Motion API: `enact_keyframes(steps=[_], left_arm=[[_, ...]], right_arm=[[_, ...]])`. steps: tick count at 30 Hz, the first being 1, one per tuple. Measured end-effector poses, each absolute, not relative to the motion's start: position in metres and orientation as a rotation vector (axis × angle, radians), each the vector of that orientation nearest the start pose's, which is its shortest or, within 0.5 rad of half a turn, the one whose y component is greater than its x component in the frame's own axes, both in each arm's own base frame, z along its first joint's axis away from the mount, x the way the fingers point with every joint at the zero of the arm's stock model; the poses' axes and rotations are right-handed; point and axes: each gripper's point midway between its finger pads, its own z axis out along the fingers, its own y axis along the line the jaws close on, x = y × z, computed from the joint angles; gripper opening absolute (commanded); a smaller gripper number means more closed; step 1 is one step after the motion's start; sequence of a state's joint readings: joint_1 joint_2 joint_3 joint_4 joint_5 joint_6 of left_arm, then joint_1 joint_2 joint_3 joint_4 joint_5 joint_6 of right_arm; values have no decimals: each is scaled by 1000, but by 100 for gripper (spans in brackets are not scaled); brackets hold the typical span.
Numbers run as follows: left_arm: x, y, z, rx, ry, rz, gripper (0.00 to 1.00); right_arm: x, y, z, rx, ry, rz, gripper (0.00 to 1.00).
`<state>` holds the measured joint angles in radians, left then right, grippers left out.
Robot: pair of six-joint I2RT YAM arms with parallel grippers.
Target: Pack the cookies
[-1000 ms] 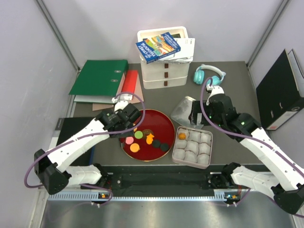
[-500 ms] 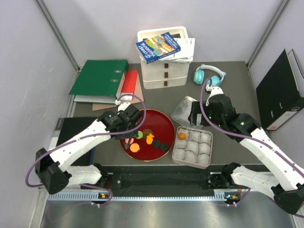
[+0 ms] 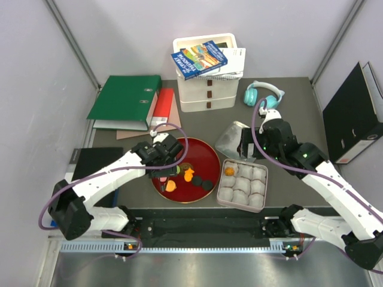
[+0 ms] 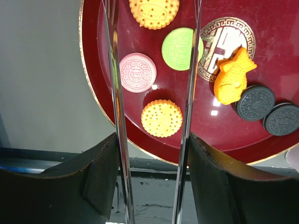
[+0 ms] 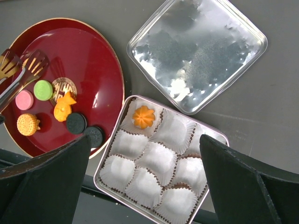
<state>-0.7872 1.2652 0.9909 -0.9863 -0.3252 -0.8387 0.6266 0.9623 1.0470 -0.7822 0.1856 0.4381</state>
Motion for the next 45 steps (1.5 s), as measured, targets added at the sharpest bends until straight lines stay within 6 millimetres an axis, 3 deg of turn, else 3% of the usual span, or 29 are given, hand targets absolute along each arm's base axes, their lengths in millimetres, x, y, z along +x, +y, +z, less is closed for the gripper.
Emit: enact_keyframes(steps=[11,18,21,24,29,32,41,45], left_arm=[[187,-150,96,-153,2716,2,44],[186,-149,97,-146,2718,-3,26],[188,-150,106,-127,2714,0,24],[196,-156,127,-107,2679,-31,23],[218,-177,178,-53,2579,-155,22],[221,-195,195,31,2560,-223,22],[190,-287,197,453,2592,-399,22],[176,-314,194,576,2591,-438,22]], right_arm=[[232,149,221,-116,2278,355,99],[232,149,221,-116,2277,355,99],[232,150,221,-116,2277,356,99],[233,150,221,-116,2274,358,99],[233,150,222,-115,2273,358,99],[233,149,222,-114,2271,353,99],[237,144,223,-114,2259,310,99],[237,141,223,-109,2256,296,99]])
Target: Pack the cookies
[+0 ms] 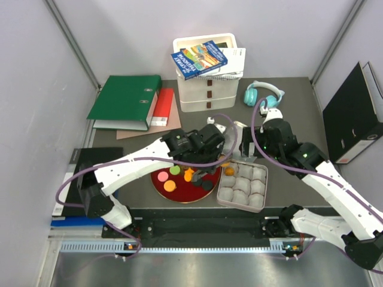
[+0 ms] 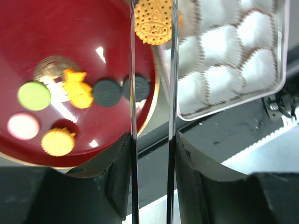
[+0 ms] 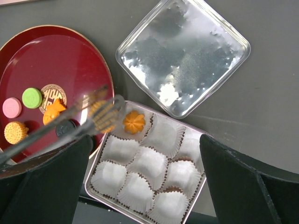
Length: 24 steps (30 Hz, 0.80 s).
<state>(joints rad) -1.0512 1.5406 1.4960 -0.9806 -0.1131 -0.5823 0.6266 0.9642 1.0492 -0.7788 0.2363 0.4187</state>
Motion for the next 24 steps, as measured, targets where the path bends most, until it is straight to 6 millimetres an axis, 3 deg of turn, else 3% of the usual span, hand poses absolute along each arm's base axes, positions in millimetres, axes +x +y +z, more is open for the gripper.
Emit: enact_keyframes(steps=[11,17,24], left_arm=[[158,-366,192,780,2551,-512,25],[159,-374,174,815,2570,-488,28],[163,-381,171,837,2554,-493,29]], right_arm=[[233,135,226,-99,2248,284,99],[229,130,227,-94,2249,271,99],[226,126,229,-89,2245,265,99]])
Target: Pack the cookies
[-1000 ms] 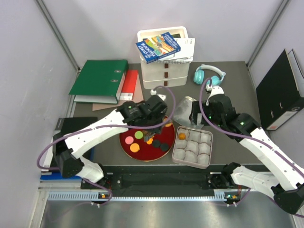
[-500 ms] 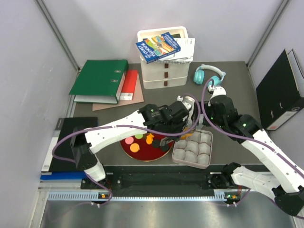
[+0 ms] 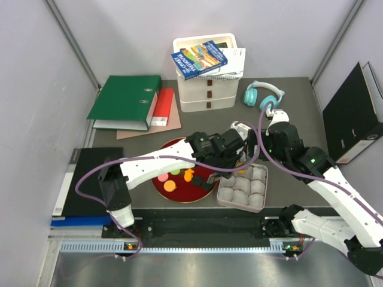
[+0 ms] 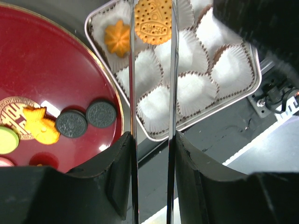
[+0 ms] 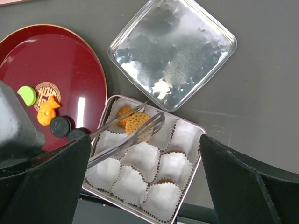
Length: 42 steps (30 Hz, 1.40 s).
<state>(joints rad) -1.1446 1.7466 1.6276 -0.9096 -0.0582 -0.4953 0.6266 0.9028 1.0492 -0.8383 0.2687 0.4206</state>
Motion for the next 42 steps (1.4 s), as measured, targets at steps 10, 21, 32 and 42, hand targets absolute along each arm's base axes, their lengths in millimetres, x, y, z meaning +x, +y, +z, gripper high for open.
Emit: enact_keyframes(steps=[10,21,32,42], left_arm=[[172,-395,176,823,2533,-513,40],[173,-395,174,836,2527,-501,54],[187,-385,175,786,2492,-397,53],[183,-261,226,389,2446,-224,54]], right_arm=[[224,122,230,-84,2241,255,99],[222,121,228,-84,2249,244,99],[224,122,226,-87,2257,238,99],[231,132,221,-101,2271,256,99]])
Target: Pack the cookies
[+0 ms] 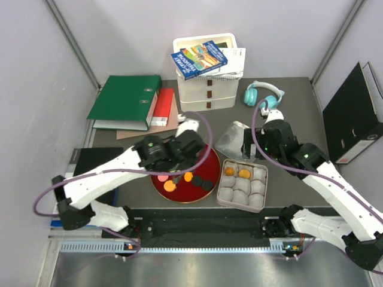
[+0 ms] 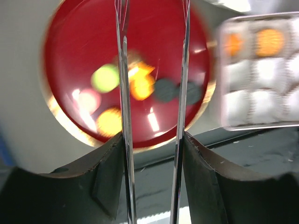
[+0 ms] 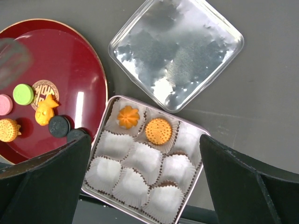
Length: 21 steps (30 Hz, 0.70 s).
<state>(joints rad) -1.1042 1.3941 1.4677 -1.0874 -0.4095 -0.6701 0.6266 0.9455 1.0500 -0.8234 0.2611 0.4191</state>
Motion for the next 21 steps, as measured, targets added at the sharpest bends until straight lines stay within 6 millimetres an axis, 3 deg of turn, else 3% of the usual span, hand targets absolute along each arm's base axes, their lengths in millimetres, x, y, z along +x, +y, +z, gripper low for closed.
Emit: enact_keyframes(steps=[4,8,13,21], left_arm=[[167,-211,220,244,2488,-149,54],[150,-188,198,184,2571,-71,56],[133,-176,184,111,2650,-50,56],[116,-172,189,-15,2690,-169,56]], right_arm=[[236,141,216,-116,2285,278,99],[241,148,212,-128,2295,294,99],[241,151,211,-143,2301,303,99],[243,156,214,-148,2288,334,99]])
